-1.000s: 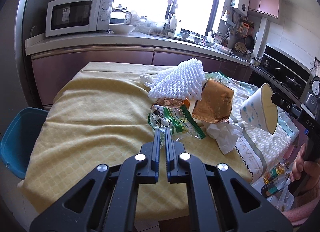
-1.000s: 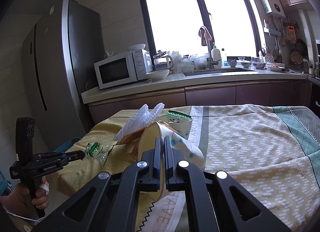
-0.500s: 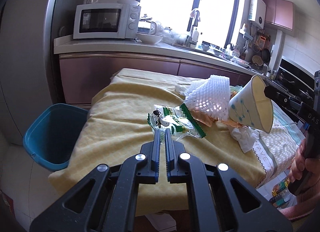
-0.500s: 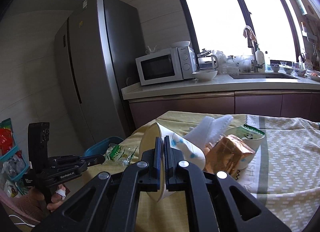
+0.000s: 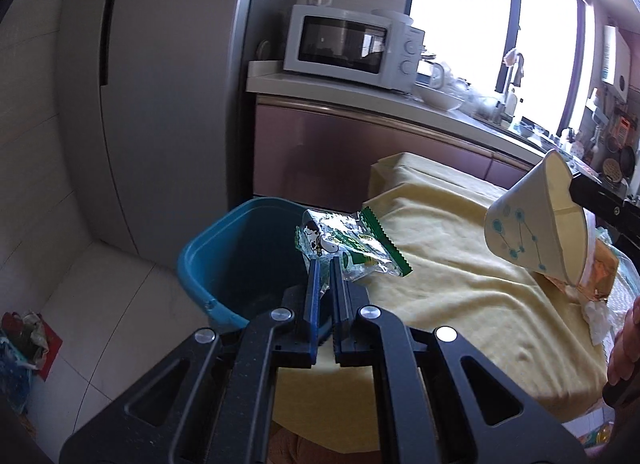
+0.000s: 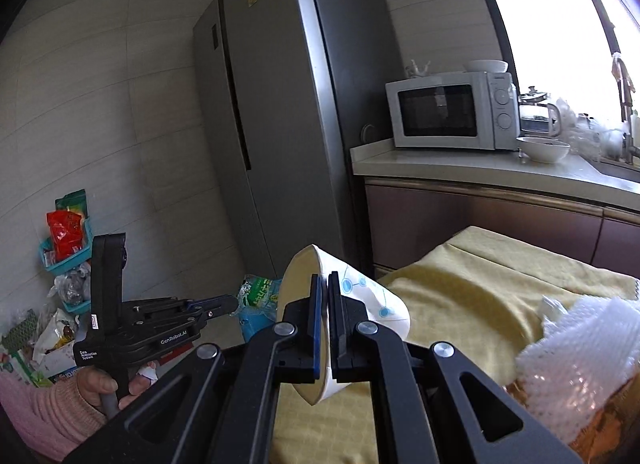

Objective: Collect trash
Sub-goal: 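Carry wrapper and cup to the teal bin and open both tools over it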

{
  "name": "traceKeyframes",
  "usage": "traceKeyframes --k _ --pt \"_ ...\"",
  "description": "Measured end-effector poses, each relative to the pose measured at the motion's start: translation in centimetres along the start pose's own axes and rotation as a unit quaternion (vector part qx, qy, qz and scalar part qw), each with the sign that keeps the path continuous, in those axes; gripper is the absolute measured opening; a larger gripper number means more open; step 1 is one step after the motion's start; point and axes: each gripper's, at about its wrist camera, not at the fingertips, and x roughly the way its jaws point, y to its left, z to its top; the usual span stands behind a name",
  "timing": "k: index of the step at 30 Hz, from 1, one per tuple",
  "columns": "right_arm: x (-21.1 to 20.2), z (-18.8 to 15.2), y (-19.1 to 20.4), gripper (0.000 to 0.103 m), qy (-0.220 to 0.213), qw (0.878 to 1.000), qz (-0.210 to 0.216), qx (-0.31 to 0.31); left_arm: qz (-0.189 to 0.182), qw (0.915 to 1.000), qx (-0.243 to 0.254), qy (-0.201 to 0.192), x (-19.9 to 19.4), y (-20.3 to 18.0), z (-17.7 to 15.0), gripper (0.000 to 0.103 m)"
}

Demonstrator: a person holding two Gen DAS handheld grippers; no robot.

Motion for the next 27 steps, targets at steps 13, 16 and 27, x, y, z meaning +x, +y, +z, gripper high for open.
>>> traceKeyframes --k 13,16,27 --pt "11.7 2.4 2.8 0.002 0.059 0.997 0.049 -0.016 0.06 0.9978 -0.009 0.026 5.0 4.3 0.5 0.005" --pt "13.9 2.1 2.8 0.002 0.085 0.996 0.04 -0.016 0.064 0.9974 -0.009 0.032 6.5 4.4 0.7 0.006" --pt "19.6 1.0 2.2 0.021 0.184 0.982 -0.031 -0.009 0.059 0.9948 -0.033 0.077 12.3 4.7 0.3 0.011"
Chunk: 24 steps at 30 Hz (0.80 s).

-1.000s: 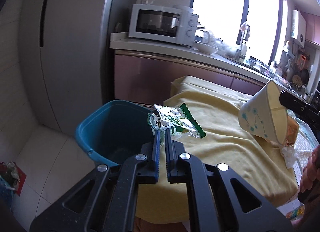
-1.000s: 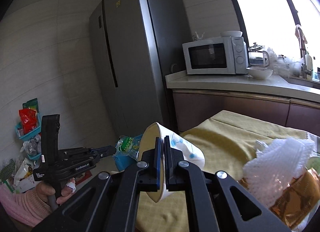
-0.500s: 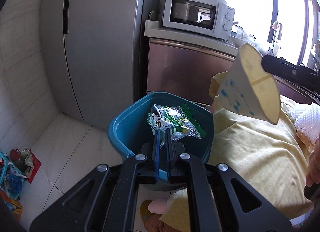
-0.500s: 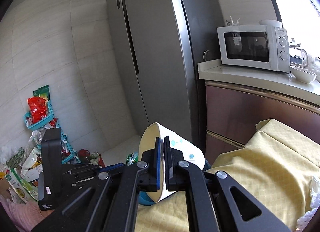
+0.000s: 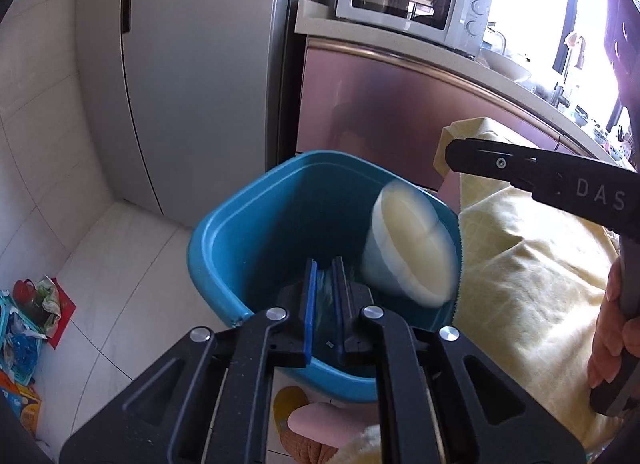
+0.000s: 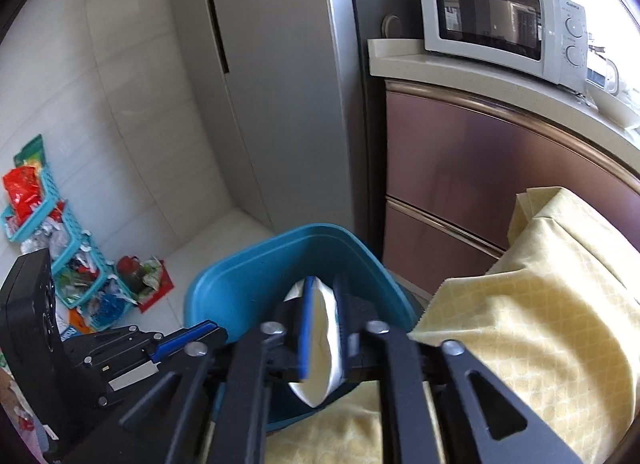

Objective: Collect trash
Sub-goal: 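Carry wrapper and cup to the teal bin and open both tools over it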

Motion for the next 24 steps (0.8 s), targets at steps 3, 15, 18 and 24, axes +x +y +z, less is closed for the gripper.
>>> traceKeyframes --k 3,15,18,24 --pt "-0.3 -0.3 -0.4 0.026 -0.013 1.0 -0.006 0.007 0.0 1.0 -0.005 0.003 1.0 -0.1 0.2 0.011" --pt "-9.3 -4.3 -3.5 0.048 -0.081 0.996 0.031 0.025 -0.036 0.9979 0.023 -0.049 -3.7 -3.3 -0.1 0.036" --pt "-12.6 -5.9 -4.7 0.049 -0.1 0.994 0.021 0.04 -0.067 0.9945 0.047 -0.065 -5.5 -5.6 -0.1 0.042" --pt "-18.3 -9.7 -7.9 0.049 -0.128 0.988 -0.017 0.084 -0.138 0.9816 0.109 -0.074 -7.6 -11.7 -0.5 0.045"
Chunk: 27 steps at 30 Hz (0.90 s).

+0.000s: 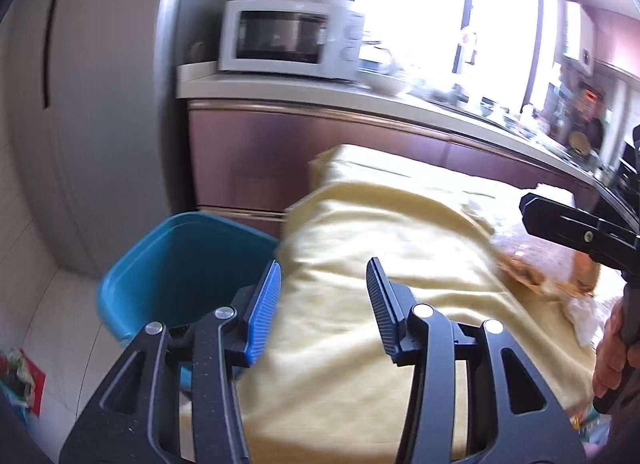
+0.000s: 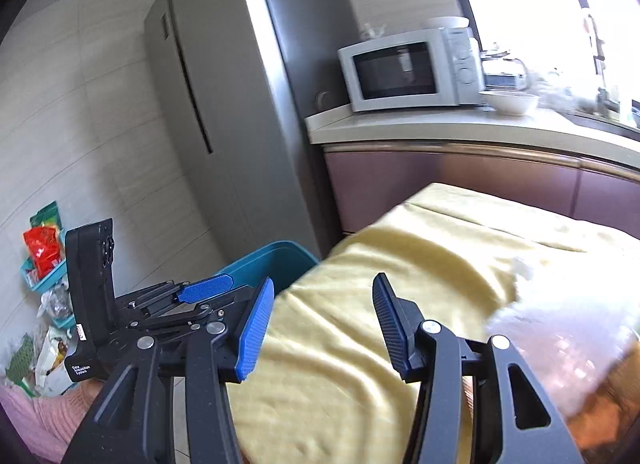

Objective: Collect trash
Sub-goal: 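Carry wrapper and cup to the teal bin and open both tools over it, then grasp the white foam net with the left tool while the right tool grasps the brown foil wrapper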

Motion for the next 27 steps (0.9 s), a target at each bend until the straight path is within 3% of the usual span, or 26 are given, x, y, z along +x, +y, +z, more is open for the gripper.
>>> traceKeyframes --k 7,11,16,19,27 --pt "-6.8 -2.5 -4.1 0.049 -0.045 0.995 -0.086 0.034 -0.074 0.995 0.066 0.001 0.5 -8.7 0.2 0.048" --pt "-9.8 -4.1 -6.7 0.049 -0.062 0.987 -0.133 0.064 -0.107 0.989 0.102 0.001 0.6 -13.2 -0.2 0.059" --pt "-12.8 -6.2 -10.0 0.049 -0.076 0.975 -0.179 0.103 -0.137 0.9807 0.14 0.0 1.3 -18.3 0.0 0.06" --pt "-13.4 -7.0 -11.5 0.049 -0.075 0.971 -0.193 0.123 -0.148 0.9766 0.155 0.001 2.2 -21.0 0.4 0.064" --pt "-12.0 -8.5 -13.8 0.049 -0.051 0.972 -0.167 0.156 -0.147 0.9715 0.185 0.01 3.9 -25.1 0.7 0.068"
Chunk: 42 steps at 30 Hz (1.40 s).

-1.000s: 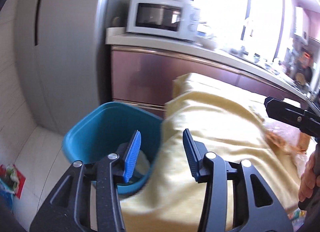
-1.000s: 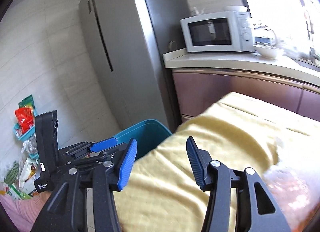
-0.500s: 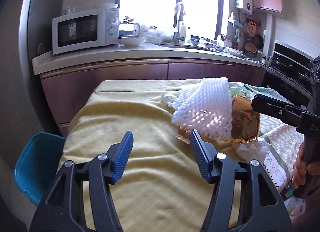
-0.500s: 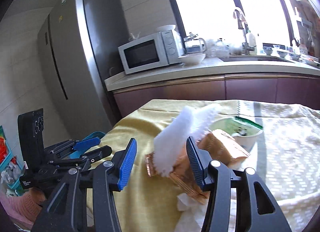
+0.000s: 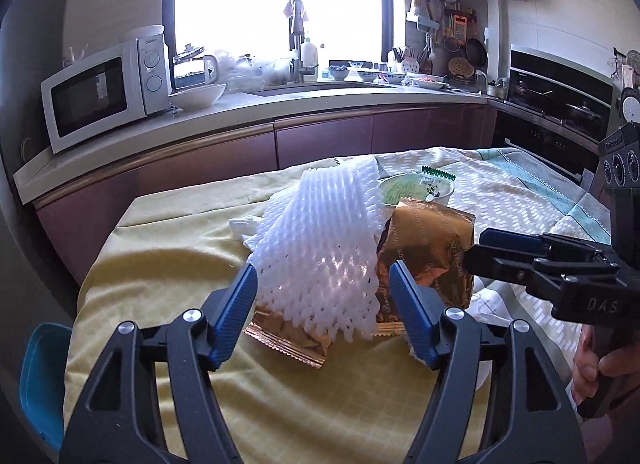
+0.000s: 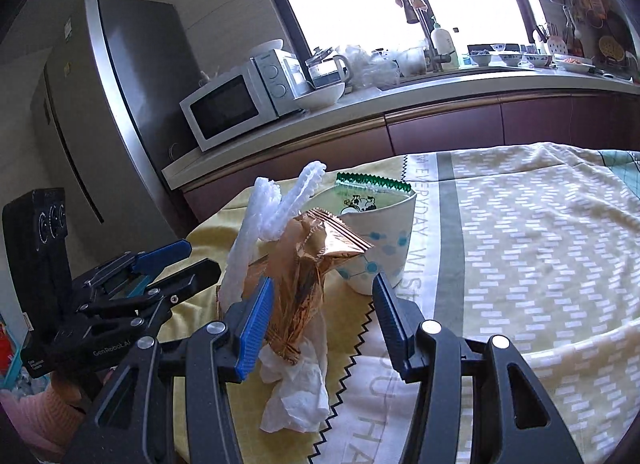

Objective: Collect trash
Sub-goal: 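Grasp the white foam net with the left tool while the right tool grasps the brown foil wrapper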

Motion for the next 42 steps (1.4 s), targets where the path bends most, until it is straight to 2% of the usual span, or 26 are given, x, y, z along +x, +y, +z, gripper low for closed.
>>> traceKeyframes --k 2,5,10,12,14,15,20,25,28,29,31,32,33,38,42 --pt "0.4 0.1 -0.1 0.049 0.003 1.0 0.01 0.005 0.002 1.0 -0.002 0.009 0.6 0.0 0.1 0.068" --pt "0.9 0.1 0.0 0.049 0.009 1.0 0.017 0.01 -0.002 0.9996 -0.015 0.023 1.6 0.3 0.0 0.062" --pt "1.2 -0.1 0.0 0.04 0.015 0.999 0.034 0.017 -0.018 0.9979 -0.044 0.044 2.6 1.6 -0.3 0.04" --pt "1.3 -0.1 0.0 0.03 0.018 0.999 0.038 0.019 -0.024 0.9971 -0.052 0.051 2.9 1.9 -0.5 0.026" --pt "1.3 -0.2 0.1 0.019 0.02 0.999 0.043 0.02 -0.025 0.9966 -0.058 0.052 3.0 2.2 -0.6 0.02" --pt "1.3 -0.2 0.1 0.018 0.02 0.999 0.044 0.019 -0.025 0.9964 -0.061 0.052 3.0 2.4 -0.7 0.014" --pt "0.6 0.0 0.5 0.016 0.01 0.999 0.048 0.013 -0.022 0.996 -0.072 0.047 2.3 3.2 -0.9 0.002" --pt "0.0 0.4 1.1 0.016 -0.001 0.998 0.057 0.004 -0.016 0.9954 -0.088 0.034 0.8 4.6 -0.9 0.001" --pt "-0.2 0.6 1.3 0.016 -0.005 0.998 0.059 0.001 -0.013 0.9963 -0.081 0.027 0.2 5.0 -0.9 0.001" --pt "-0.2 0.7 1.4 0.016 -0.006 0.998 0.058 0.0 -0.012 0.9967 -0.076 0.026 0.1 4.9 -1.0 0.007" --pt "-0.3 0.7 1.4 0.016 -0.007 0.998 0.057 0.0 -0.017 0.9977 -0.06 0.026 0.1 4.4 -1.1 0.026" --pt "-0.3 0.7 1.4 0.016 -0.007 0.998 0.056 0.0 -0.017 0.9983 -0.048 0.028 0.1 4.0 -1.2 0.043" --pt "-0.2 0.7 1.3 0.016 -0.006 0.998 0.056 0.002 -0.01 0.9989 -0.037 0.026 0.2 3.6 -1.3 0.049" --pt "-0.2 0.6 1.0 0.016 -0.002 0.999 0.054 0.007 0.007 0.9987 -0.004 0.05 2.2 2.5 -1.7 0.047" --pt "-0.3 0.4 0.7 0.016 0.0 0.998 0.054 0.01 0.008 0.9967 -0.017 0.079 3.7 2.9 -1.9 0.025"
